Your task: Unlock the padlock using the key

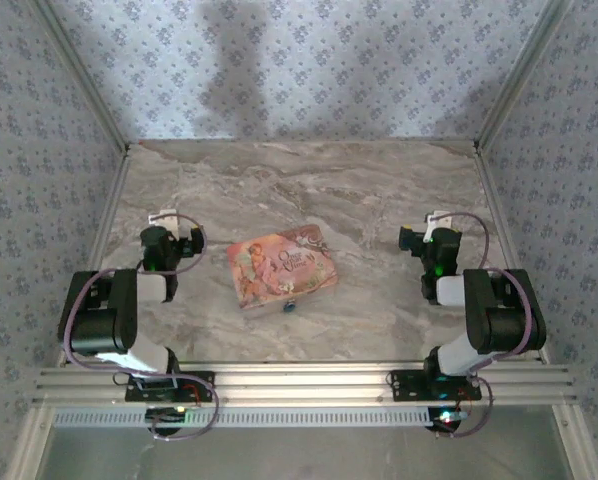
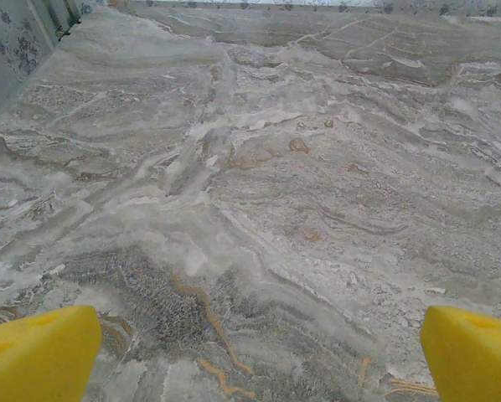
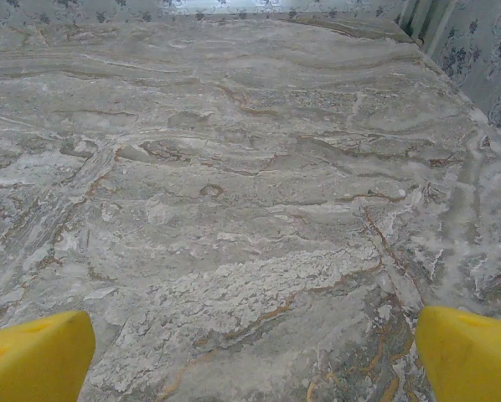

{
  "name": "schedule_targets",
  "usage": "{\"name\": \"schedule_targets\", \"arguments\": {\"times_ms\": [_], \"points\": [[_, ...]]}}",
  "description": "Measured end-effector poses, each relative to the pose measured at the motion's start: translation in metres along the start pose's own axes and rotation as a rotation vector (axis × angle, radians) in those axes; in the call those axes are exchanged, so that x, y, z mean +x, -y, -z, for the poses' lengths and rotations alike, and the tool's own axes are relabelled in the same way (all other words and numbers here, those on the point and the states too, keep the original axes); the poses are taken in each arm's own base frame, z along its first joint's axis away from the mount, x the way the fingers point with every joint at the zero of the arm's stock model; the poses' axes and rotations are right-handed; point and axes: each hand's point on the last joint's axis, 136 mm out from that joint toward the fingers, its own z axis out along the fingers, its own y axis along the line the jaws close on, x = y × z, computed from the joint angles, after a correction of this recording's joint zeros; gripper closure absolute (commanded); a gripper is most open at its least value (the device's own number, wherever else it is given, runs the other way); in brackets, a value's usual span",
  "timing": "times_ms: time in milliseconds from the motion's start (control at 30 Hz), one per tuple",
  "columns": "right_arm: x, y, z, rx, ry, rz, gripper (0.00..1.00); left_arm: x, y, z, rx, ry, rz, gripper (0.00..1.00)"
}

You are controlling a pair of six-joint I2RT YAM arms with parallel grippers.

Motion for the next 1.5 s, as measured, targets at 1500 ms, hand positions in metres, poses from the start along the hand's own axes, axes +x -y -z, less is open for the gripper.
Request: {"name": "schedule_targets", "arguments": {"times_ms": [1500], "points": [[-0.0024,0.0029,0.0051,-0.004,-0.012,-0.004,0.00,-0.0058,0.0009,0.0051,0.009,0.008,0.002,0.02]]}}
